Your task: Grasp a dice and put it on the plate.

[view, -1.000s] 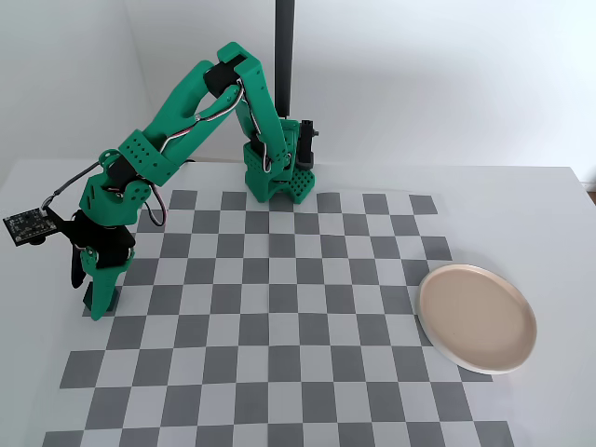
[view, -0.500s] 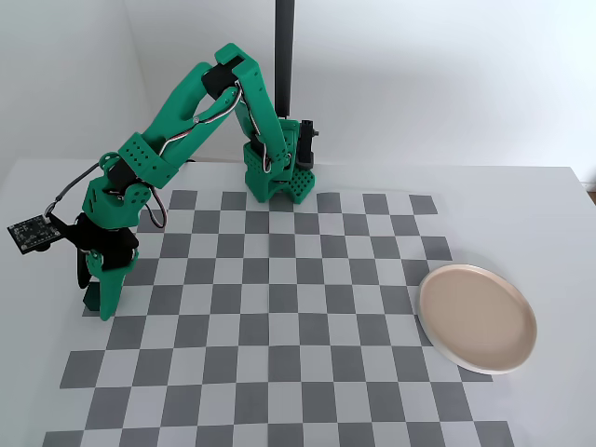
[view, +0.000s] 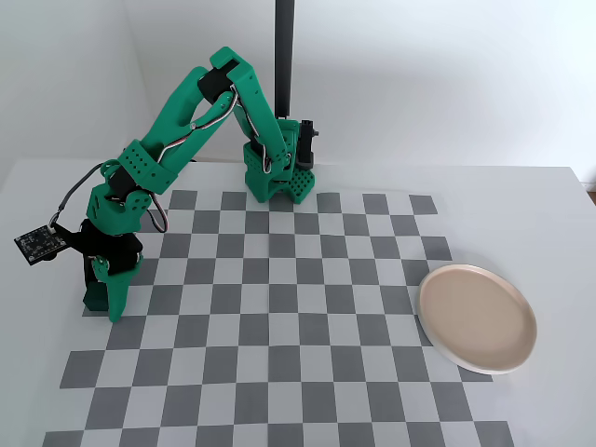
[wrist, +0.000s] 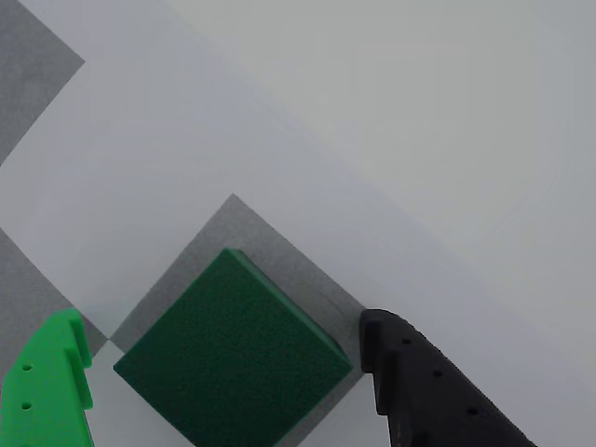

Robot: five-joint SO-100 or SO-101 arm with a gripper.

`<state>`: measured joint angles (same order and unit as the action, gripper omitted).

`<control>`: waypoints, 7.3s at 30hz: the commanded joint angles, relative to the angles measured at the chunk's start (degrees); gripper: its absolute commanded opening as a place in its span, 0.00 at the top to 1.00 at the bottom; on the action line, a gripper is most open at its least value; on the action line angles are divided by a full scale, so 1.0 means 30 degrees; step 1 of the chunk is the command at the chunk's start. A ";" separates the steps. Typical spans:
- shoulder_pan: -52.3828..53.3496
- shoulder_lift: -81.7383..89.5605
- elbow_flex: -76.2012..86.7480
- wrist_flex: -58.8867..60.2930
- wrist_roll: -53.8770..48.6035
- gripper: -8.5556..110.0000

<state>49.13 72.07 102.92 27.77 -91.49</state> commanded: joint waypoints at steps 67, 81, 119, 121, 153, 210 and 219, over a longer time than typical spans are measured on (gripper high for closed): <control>-0.0820 0.0820 -0.1465 0.2461 -0.2578 0.80; -0.1494 0.0234 -0.1465 0.1494 -0.2139 0.79; -0.6123 0.6445 -0.1494 0.2139 0.2256 0.96; -0.6826 0.7324 -0.1494 0.2461 0.2432 0.96; -2.1152 2.2910 0.2900 0.9639 0.2432 0.96; -3.2461 0.2461 -1.1660 0.7822 0.4746 0.96; -3.2666 -0.2695 -1.7139 0.8818 0.5127 0.96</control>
<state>-48.60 64.25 60.64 54.23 -76.55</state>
